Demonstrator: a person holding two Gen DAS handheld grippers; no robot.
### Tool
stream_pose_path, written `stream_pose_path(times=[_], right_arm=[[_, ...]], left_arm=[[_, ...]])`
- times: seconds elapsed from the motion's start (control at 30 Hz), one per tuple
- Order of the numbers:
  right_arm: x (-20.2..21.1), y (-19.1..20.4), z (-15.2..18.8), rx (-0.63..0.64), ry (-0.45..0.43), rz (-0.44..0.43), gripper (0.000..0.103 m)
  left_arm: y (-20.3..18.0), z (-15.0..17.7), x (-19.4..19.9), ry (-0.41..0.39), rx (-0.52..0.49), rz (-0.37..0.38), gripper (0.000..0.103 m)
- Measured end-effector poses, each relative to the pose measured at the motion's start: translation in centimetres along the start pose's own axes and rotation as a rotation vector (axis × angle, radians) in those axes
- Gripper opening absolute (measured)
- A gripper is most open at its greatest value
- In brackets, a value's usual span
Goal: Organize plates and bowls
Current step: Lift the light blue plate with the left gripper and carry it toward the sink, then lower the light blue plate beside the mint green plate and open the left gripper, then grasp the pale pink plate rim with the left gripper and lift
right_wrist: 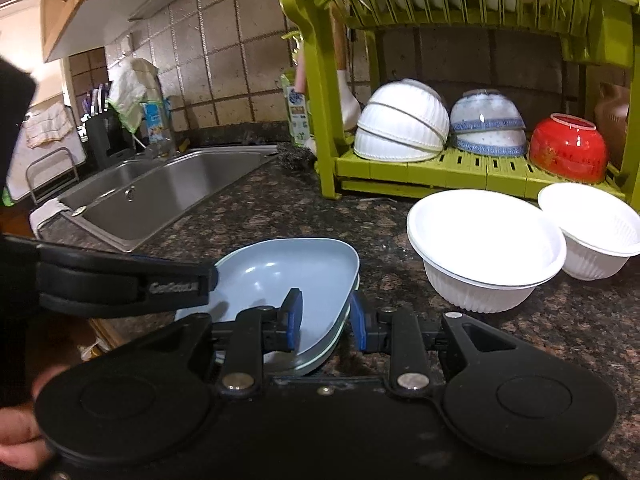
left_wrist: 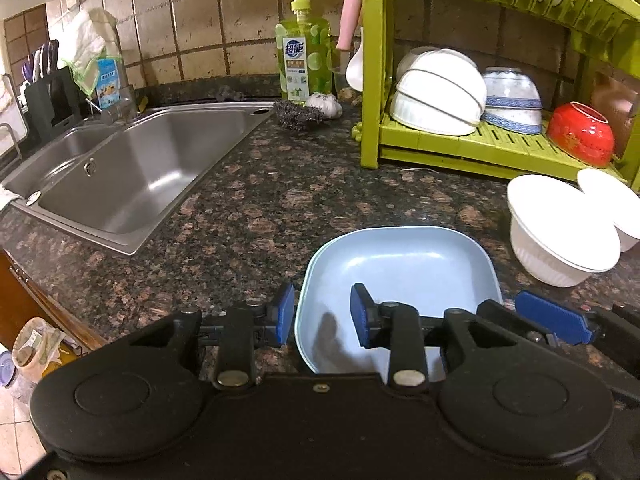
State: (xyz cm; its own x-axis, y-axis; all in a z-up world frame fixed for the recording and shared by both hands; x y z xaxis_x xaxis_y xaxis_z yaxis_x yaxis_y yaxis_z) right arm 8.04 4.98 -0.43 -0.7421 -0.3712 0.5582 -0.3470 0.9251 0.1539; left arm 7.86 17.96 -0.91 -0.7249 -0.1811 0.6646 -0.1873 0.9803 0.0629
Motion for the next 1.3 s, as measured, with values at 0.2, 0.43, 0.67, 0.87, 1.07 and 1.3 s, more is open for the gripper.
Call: stream_pose_path(times=[0.2,0.43,0.67,0.87,1.07,1.3], right_arm=[[3.2,0.1,0.0,0.043,-0.070,0.005,0.031],[7.8,-2.4,-0.2,0.024,-0.167,0.043,0.032],[11.9,-7.6,-0.1,-0.073,-0.236,0.148,0.043],[15.4,-12.9,1.0,-0.148,-0.301,0.303,0.052],[18.1,-18.3,2.5,-0.220,-0.330,0.451,0.056],[20.2,-25.1,5.0,-0.404,-0.272,0.575,0.056]], left_arm=[[-1.0,-0.2,1.1,-0.015,0.004,0.041,0.042],[-4.3,-0.2,2.3,-0.042,-0.047,0.086,0.049],[-9.3,-0.3,4.0,-0.065,-0.105,0.182,0.049],[-15.4,0.5,5.1,-0.068,-0.201,0.277,0.049],[-20.9,1.7,5.6,-0.041,-0.267,0.369,0.049],[-25.8,2.6,5.8,-0.015,-0.328,0.439,0.049]])
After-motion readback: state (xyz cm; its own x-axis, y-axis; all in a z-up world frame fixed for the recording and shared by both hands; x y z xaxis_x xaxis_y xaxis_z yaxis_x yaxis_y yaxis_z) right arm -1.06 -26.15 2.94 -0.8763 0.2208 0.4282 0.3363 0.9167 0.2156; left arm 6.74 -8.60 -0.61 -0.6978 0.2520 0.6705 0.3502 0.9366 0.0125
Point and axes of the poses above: each gripper's, at about its wrist camera, not at the fingertips, and x roughly against the way its jaws point, y to its left, z to its underside, the point moved 2 cm from there along -x, roughly the way its jaws point, and after that the axes turned 3 degrees about -z, right-handed, at the moved point
